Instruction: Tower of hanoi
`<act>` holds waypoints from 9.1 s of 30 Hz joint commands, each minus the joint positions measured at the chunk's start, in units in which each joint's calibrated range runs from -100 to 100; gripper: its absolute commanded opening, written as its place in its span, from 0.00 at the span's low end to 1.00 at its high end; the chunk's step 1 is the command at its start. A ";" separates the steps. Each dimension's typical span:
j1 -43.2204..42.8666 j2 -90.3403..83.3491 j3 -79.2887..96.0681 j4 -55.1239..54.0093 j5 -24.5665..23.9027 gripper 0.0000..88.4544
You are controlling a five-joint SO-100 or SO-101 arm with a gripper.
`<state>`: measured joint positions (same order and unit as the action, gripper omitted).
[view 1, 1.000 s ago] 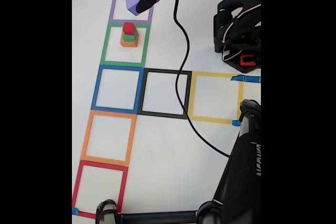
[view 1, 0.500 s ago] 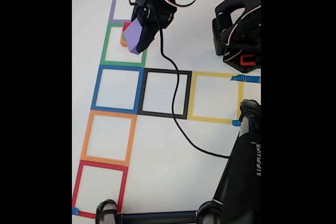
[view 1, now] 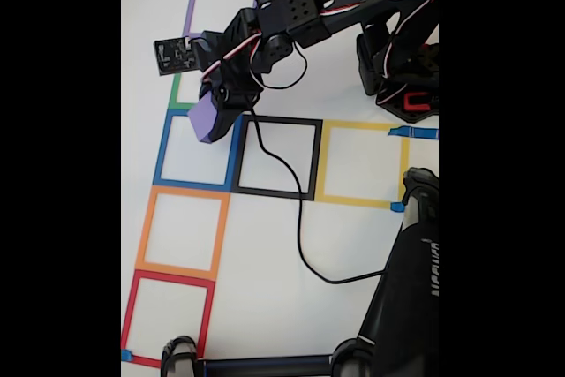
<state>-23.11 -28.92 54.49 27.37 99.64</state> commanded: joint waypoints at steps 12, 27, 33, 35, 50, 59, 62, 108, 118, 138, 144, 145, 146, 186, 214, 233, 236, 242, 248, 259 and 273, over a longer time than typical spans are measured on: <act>1.06 17.41 3.42 -27.21 0.36 0.16; 0.49 28.47 3.33 -40.08 0.36 0.17; -0.09 31.70 3.96 -45.10 0.36 0.17; -0.19 32.75 4.33 -46.72 0.36 0.17; 1.44 35.01 12.78 -58.79 0.36 0.22; 1.25 34.77 12.69 -59.59 0.36 0.34; 1.06 34.28 12.69 -59.92 0.36 0.39; 21.96 -22.96 -43.22 57.41 0.36 0.00; 28.48 -27.40 -31.86 52.47 0.36 0.13; 30.97 -28.69 11.60 -0.32 0.36 0.26; 32.41 -23.37 15.96 -11.50 0.36 0.26; 32.80 -22.24 16.33 -13.12 0.36 0.26; 33.08 -21.43 16.60 -14.49 0.36 0.26; 34.81 0.29 32.96 -54.25 0.36 0.27; 31.55 10.30 32.23 -63.56 0.36 0.21; 30.02 11.92 31.78 -64.13 0.36 0.07; 30.11 11.92 31.78 -64.13 0.36 0.04; 30.21 11.92 31.78 -64.13 0.36 0.00; 29.63 10.14 31.42 -63.64 0.36 0.00; 26.47 -12.55 10.60 -14.74 0.36 0.00; 18.32 -6.98 -62.04 63.00 0.36 0.00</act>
<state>-2.17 -38.79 13.50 77.19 100.00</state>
